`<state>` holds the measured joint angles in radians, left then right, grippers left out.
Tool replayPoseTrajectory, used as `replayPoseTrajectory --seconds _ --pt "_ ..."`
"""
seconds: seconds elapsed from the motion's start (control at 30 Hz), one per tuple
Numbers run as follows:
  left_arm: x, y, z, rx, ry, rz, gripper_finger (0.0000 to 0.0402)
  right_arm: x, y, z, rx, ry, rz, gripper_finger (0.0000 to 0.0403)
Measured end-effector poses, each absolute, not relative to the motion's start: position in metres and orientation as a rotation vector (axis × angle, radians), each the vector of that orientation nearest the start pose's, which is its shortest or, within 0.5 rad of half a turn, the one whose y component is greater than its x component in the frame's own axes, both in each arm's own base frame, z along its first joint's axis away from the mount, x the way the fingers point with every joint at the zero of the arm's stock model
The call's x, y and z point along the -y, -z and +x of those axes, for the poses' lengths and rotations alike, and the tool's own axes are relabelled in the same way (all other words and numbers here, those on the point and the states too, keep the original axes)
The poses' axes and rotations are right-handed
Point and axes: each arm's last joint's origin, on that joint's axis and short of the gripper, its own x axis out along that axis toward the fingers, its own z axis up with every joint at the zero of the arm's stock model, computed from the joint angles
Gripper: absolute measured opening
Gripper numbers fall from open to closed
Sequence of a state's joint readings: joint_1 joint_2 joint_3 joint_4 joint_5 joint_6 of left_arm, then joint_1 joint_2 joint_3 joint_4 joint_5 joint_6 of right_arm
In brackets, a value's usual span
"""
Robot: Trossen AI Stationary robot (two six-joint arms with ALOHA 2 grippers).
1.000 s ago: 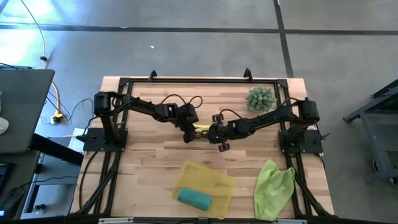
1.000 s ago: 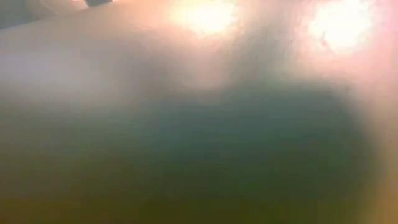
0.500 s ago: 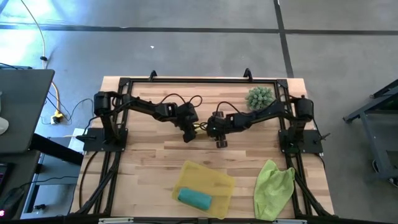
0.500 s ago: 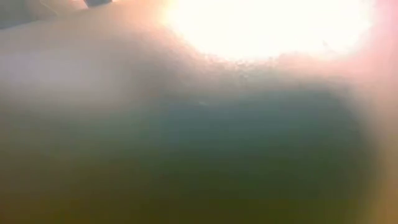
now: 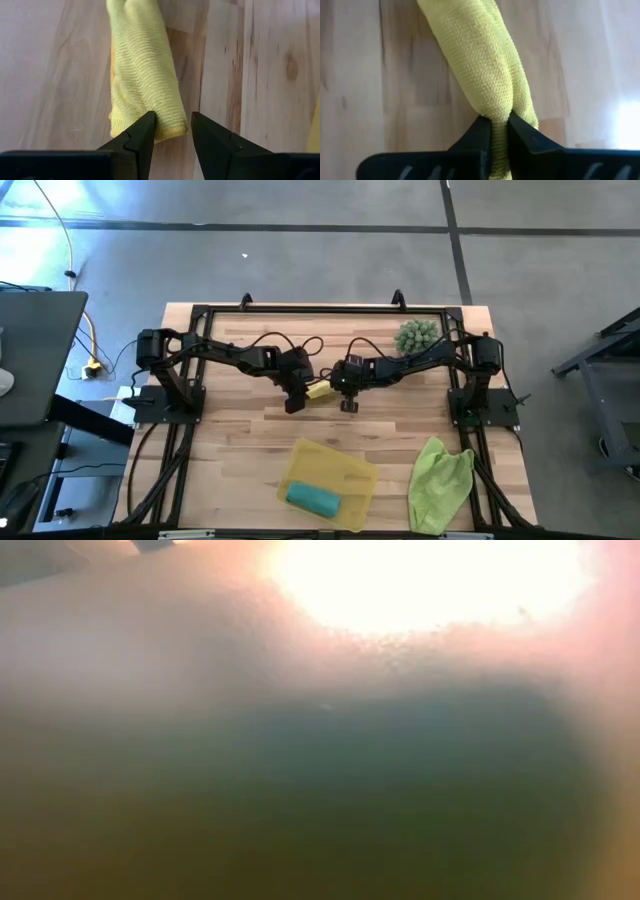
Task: Roll microfiber towels into tight, uniform cylinder then place into a basket
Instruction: Roll the yellow towel
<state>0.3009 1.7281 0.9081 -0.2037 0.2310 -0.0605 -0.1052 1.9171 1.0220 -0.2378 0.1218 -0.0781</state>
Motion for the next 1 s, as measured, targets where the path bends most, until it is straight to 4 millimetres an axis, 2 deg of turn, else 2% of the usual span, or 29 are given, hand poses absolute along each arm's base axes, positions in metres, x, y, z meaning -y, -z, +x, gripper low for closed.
replayPoseTrajectory --seconds 0.17,0.33,0.53,0.6,0.7,0.83,1.0 --pt "-0.070 -0.144 0.313 -1.014 -0.016 -0.137 0.0120 0.048 -0.112 0.351 -1.080 0.051 0.137 0.0007" --pt "-0.044 -0.145 0.319 -1.034 0.000 0.129 0.0120 0.066 -0.111 0.347 -1.062 -0.066 0.410 0.0005" --pt "-0.017 -0.148 0.321 -1.071 -0.268 0.511 0.0120 0.079 -0.110 0.341 -1.058 -0.130 0.609 0.0004" --pt "-0.012 -0.150 0.321 -1.068 -0.351 0.590 0.0120 0.081 -0.110 0.340 -1.059 -0.141 0.659 0.0003" --pt "-0.003 -0.151 0.321 -1.052 -0.346 0.608 0.0120 0.083 -0.110 0.339 -1.063 -0.144 0.716 0.0003" --pt "0.008 -0.152 0.326 -0.984 -0.267 0.522 0.0120 0.084 -0.110 0.339 -1.067 -0.134 0.734 0.0003" --pt "0.008 -0.159 0.336 -0.845 -0.219 0.401 0.0120 0.084 -0.110 0.339 -1.067 -0.131 0.731 0.0004"
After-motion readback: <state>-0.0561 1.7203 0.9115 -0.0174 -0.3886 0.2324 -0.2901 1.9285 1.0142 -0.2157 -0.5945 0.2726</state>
